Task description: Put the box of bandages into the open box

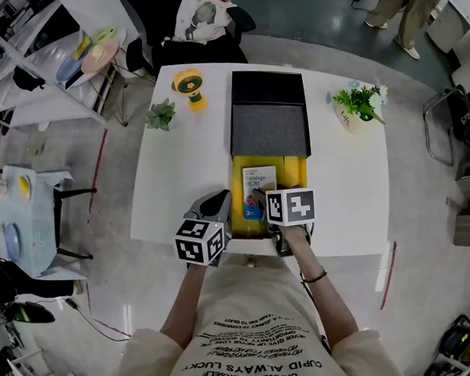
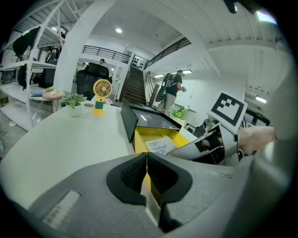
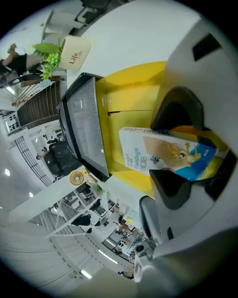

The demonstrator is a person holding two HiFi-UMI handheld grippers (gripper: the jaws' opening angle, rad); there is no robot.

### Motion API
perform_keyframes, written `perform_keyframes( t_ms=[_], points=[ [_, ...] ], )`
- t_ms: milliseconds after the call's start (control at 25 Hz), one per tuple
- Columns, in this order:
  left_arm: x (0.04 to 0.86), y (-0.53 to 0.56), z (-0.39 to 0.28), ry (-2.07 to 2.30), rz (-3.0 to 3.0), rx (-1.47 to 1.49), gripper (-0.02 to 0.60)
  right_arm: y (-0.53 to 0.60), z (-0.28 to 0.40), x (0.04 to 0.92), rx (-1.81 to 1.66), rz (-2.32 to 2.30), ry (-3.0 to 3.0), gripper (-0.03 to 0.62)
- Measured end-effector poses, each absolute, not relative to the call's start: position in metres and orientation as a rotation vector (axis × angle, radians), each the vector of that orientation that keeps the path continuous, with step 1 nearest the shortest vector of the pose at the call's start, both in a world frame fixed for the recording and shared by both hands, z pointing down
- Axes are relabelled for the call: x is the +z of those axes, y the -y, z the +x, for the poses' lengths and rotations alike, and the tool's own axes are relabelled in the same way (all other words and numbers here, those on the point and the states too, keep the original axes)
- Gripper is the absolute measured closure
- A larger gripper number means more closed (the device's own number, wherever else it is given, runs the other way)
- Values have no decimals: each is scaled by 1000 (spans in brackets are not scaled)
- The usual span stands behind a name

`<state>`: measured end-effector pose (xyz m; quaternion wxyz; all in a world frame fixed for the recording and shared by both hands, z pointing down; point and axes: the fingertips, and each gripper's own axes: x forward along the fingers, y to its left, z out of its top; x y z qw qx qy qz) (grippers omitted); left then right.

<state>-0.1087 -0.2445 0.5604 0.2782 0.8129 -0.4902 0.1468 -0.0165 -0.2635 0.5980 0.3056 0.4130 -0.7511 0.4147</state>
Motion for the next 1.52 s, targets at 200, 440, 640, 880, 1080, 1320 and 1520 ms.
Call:
perform_keyframes(
  t_ms=[200,440,640,880,1080,1320,1520],
  points=[
    [559,245,-108,1314,2190,393,558,264,-14,596,1045,1152,1995,333],
    [556,245,-108,1321,2199,391,558,269,-10,589,1019,1210,2024,332],
    [547,246,-107,1316,2261,374,558,275,-6,579,929,1232,2076,335],
    [529,247,-96,1302,2353,372,558,276,-6,561,791,1211,2175,490],
    [518,241,-86,1304,2409,364,560,276,-14,540,686,1137,2315,576],
    [492,243,-86,1349,2472,307,558,271,-20,498,577,1080,2513,588],
    [466,249,-90,1387,2526,249,560,273,-16,470,576,1109,2639,589]
  ],
)
